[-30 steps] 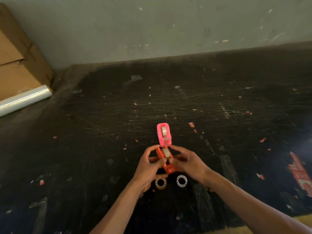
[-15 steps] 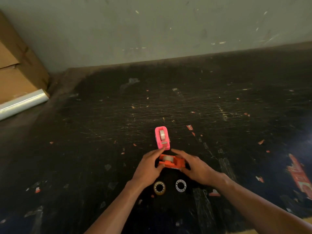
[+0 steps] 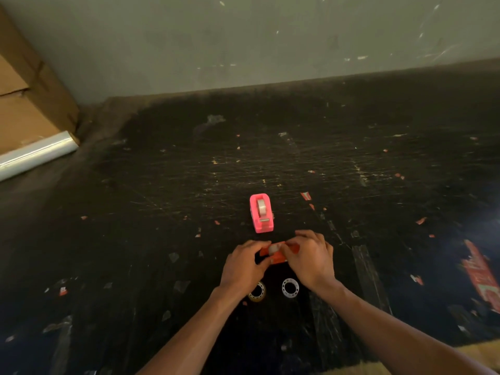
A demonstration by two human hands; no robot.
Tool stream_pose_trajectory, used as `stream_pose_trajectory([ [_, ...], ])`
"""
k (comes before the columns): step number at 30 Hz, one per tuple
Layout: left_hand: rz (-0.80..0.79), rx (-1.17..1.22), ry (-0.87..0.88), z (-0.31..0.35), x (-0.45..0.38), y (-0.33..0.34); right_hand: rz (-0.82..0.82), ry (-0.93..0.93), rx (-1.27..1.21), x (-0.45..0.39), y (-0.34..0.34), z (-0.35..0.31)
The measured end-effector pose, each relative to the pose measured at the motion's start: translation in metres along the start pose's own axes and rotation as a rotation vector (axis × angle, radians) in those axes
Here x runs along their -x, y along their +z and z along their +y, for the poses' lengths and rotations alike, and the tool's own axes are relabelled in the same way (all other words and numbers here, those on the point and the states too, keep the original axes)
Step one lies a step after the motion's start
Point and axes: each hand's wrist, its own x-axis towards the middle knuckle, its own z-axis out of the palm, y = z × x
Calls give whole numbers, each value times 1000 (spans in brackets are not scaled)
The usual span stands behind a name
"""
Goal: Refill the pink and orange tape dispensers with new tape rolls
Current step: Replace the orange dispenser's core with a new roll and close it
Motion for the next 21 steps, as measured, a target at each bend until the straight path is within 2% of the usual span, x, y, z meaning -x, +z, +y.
stream_pose_trajectory([
  [8, -65, 5, -11, 0, -4, -7, 0, 63, -25, -3, -8, -15],
  [12, -99, -2, -12, 0, -6, -11, -50, 65, -9, -6, -11, -18],
  [17, -107, -21, -24, 1, -6, -12, -90, 30, 256, -3, -10, -18],
  [21, -104, -3, -29, 1, -5, -10, -136, 75, 148, -4, -8, -17],
])
